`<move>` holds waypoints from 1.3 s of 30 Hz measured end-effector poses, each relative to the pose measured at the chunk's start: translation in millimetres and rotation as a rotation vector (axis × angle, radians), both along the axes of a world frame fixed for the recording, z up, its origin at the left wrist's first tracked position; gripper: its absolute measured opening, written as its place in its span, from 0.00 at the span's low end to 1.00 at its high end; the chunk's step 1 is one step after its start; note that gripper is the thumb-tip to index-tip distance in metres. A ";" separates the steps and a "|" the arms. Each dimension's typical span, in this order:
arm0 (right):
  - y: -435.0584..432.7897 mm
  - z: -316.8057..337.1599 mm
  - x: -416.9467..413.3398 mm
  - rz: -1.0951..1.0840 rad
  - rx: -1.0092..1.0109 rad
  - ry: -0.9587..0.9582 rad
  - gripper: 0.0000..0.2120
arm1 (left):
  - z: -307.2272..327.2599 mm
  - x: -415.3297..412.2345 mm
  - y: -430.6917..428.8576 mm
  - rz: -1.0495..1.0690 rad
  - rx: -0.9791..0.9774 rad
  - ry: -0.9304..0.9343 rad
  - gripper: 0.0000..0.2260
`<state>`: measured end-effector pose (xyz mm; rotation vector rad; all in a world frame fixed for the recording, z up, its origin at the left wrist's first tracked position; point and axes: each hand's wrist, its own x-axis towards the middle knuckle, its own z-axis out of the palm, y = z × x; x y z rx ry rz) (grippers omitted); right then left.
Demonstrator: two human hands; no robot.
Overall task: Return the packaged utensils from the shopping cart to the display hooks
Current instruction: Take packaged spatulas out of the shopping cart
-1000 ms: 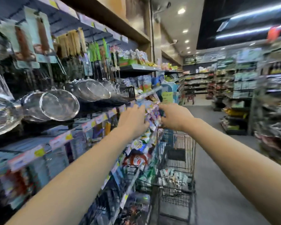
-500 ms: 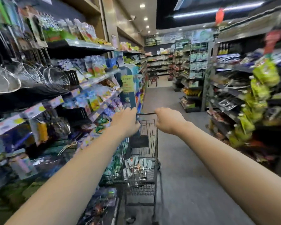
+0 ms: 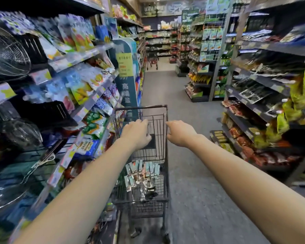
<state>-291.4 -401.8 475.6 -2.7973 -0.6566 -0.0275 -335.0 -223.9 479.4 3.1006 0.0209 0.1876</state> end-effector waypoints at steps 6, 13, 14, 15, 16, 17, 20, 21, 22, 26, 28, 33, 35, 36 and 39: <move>46.9 -43.1 67.2 -0.026 0.002 0.103 0.23 | -44.5 70.6 45.3 -0.006 -0.099 0.110 0.24; 67.0 -99.9 139.5 -0.052 0.042 0.242 0.20 | -93.2 140.8 68.7 0.011 -0.085 0.187 0.22; 69.9 -108.7 151.3 -0.052 0.034 0.252 0.21 | -100.3 152.1 70.1 0.016 -0.083 0.195 0.22; 72.8 -117.5 163.7 -0.046 0.027 0.260 0.21 | -107.6 163.9 71.4 0.022 -0.081 0.206 0.22; 75.6 -126.6 177.5 -0.035 0.018 0.267 0.21 | -115.3 176.3 72.9 0.031 -0.080 0.218 0.21; 78.2 -135.4 191.4 -0.026 0.011 0.277 0.21 | -123.0 188.7 74.5 0.043 -0.080 0.231 0.21; 84.5 -161.0 233.8 -0.004 -0.003 0.309 0.22 | -148.1 226.2 81.9 0.081 -0.083 0.284 0.22; 86.3 -169.2 247.1 0.008 -0.011 0.322 0.22 | -156.9 237.5 84.6 0.098 -0.081 0.303 0.22; 88.5 -177.8 259.9 0.019 -0.019 0.341 0.22 | -165.9 247.8 87.2 0.113 -0.079 0.323 0.22; 99.9 -222.3 303.4 0.058 -0.072 0.432 0.22 | -201.6 282.3 96.2 0.177 -0.092 0.402 0.20; 108.4 -247.8 318.0 0.091 -0.107 0.483 0.22 | -218.7 294.9 101.4 0.209 -0.110 0.441 0.19; 132.4 -298.6 336.8 0.146 -0.170 0.588 0.14 | -260.6 314.3 122.0 0.256 -0.129 0.502 0.20; 140.9 -318.6 339.5 0.156 -0.193 0.631 0.13 | -276.7 316.7 133.9 0.265 -0.124 0.534 0.19; 145.3 -328.7 340.4 0.158 -0.206 0.650 0.14 | -284.8 317.6 140.6 0.270 -0.126 0.551 0.19; 160.4 -353.6 342.5 0.143 -0.236 0.681 0.18 | -310.4 318.1 161.9 0.278 -0.140 0.603 0.20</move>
